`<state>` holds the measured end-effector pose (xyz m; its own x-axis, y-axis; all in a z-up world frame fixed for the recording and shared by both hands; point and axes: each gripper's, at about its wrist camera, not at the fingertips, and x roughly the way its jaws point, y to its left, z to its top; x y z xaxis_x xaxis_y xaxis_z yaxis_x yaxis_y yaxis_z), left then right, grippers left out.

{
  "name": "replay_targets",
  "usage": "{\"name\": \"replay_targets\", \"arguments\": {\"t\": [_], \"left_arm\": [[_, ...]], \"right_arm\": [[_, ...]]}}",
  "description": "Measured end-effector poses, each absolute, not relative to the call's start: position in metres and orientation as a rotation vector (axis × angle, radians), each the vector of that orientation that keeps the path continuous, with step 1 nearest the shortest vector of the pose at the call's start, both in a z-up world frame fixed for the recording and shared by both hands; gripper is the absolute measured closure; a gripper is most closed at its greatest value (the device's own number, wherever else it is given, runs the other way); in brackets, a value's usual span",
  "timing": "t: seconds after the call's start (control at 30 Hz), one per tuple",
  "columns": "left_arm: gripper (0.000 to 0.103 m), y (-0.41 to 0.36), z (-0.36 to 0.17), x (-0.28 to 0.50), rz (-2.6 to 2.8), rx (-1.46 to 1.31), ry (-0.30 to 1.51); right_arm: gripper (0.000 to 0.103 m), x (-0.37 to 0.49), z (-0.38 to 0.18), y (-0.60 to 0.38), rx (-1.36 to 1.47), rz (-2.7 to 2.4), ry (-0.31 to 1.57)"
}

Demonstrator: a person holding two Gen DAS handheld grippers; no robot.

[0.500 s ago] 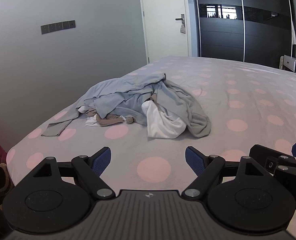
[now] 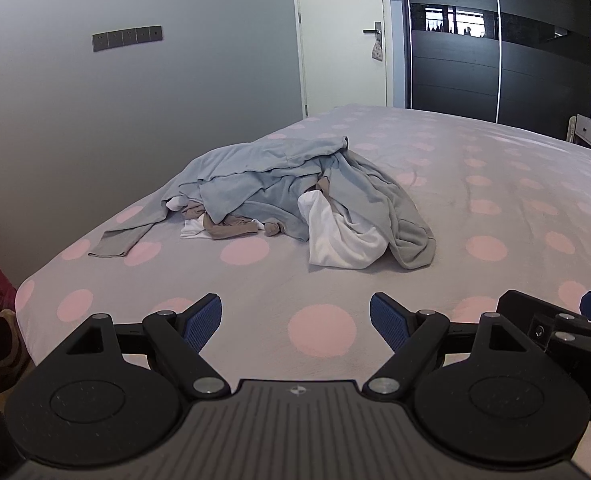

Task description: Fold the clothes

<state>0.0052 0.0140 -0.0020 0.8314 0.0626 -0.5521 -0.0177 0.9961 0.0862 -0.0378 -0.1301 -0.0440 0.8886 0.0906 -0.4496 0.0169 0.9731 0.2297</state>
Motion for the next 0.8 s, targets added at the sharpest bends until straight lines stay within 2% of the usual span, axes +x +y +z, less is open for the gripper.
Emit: {"name": "replay_targets", "arguments": {"t": [0.8], "left_arm": [[0.021, 0.0098, -0.0011, 0.0038, 0.043, 0.086, 0.585]], "right_arm": [[0.017, -0.0445, -0.041, -0.1216, 0.258, -0.017, 0.486]]}}
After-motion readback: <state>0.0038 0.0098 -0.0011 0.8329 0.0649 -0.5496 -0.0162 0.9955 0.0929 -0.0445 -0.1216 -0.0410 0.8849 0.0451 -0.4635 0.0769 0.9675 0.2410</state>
